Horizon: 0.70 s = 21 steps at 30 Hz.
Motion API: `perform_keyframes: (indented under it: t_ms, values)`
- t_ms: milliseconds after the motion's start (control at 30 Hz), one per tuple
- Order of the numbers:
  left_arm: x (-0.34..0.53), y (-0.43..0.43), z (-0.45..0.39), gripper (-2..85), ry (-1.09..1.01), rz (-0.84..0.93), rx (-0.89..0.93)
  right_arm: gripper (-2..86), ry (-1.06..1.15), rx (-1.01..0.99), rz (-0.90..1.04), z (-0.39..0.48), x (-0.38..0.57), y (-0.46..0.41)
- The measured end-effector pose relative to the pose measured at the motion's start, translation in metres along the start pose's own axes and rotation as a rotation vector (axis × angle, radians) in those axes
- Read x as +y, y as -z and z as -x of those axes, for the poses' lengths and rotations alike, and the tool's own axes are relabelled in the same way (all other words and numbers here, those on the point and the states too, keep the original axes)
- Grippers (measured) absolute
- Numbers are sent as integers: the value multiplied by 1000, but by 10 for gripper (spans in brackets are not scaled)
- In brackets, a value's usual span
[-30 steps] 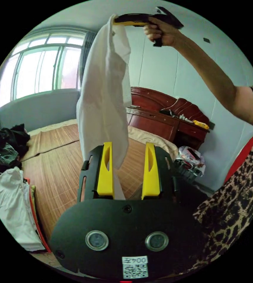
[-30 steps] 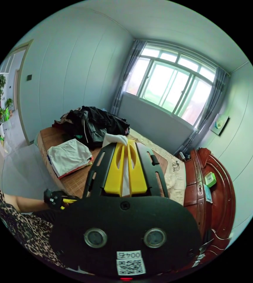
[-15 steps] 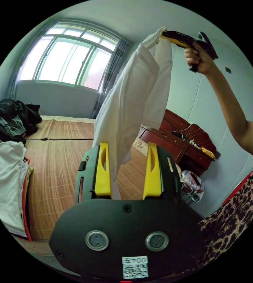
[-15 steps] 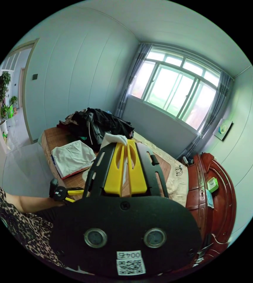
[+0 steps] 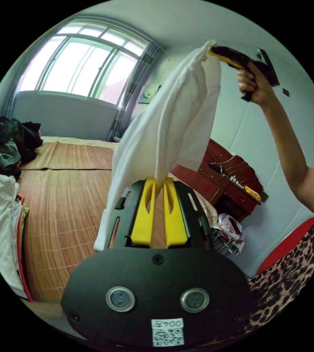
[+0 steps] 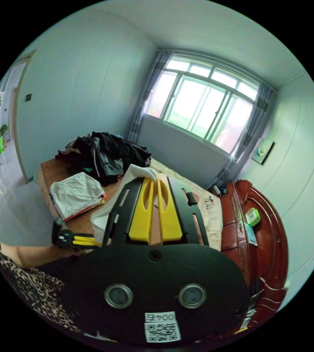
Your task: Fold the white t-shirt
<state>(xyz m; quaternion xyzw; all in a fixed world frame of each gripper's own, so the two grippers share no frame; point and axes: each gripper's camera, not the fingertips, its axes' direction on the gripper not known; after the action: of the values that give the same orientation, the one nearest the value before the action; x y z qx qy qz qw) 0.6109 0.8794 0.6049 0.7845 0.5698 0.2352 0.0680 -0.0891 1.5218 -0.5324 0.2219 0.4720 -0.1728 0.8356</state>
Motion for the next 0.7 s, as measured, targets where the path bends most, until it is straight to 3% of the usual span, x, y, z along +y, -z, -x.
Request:
perform_keyframes:
  t_ms: [133, 267, 500, 700]
  values:
    - [-29, 17, 9, 25, 12, 9, -16, -8, -76, 87, 33, -48, 40, 4]
    - [-103, 54, -4, 18, -54, -115, -55, -8, -146, 104, 24, -91, 79, 26]
    - [-256, 53, -123, 6, -296, -135, -218, -8, -136, 176, -111, -106, 96, 103]
    - [-286, -11, -200, 5, -341, -271, -388, -8, -177, 235, -254, -103, 110, 158]
